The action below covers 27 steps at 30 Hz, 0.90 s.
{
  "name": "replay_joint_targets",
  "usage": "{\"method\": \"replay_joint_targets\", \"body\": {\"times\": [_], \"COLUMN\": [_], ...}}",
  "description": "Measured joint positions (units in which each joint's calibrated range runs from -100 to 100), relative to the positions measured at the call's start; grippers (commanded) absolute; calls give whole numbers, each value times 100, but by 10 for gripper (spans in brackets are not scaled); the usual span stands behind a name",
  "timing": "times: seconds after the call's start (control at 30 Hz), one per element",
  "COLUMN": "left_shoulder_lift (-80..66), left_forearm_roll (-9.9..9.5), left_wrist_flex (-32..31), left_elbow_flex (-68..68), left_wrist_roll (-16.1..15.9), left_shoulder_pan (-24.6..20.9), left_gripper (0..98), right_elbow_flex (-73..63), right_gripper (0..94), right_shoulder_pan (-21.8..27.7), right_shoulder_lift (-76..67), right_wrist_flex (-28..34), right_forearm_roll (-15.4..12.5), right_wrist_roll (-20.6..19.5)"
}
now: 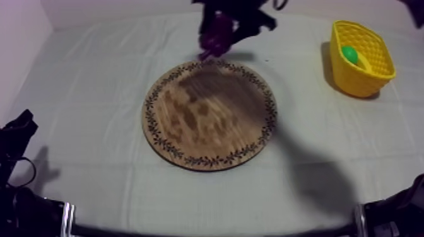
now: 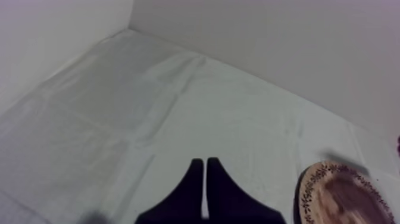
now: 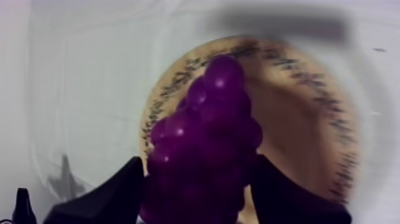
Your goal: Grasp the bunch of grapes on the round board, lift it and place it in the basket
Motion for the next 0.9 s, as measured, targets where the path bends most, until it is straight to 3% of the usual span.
{"method": "replay_joint_targets", "body": {"times": [0.47,0.73,0.9], "left_shoulder_lift": [0,0,0], "left_forearm_roll": [0,0,0], "left_wrist_flex": [0,0,0], "left_elbow_flex": [0,0,0], "left_wrist_roll": [0,0,0], "left_shoulder_pan": [0,0,0], "left_gripper": [0,0,0], "right_elbow_flex": [1614,1828,2105], "right_gripper": [377,385,432], "right_shoulder_pan": [1820,2857,3199], "right_shoulder_lift": [-2420,-2264,-1929], "right_wrist_flex": [517,351,16], "right_forearm_roll": [447,596,743], "right_wrist_roll": [449,615,645]}}
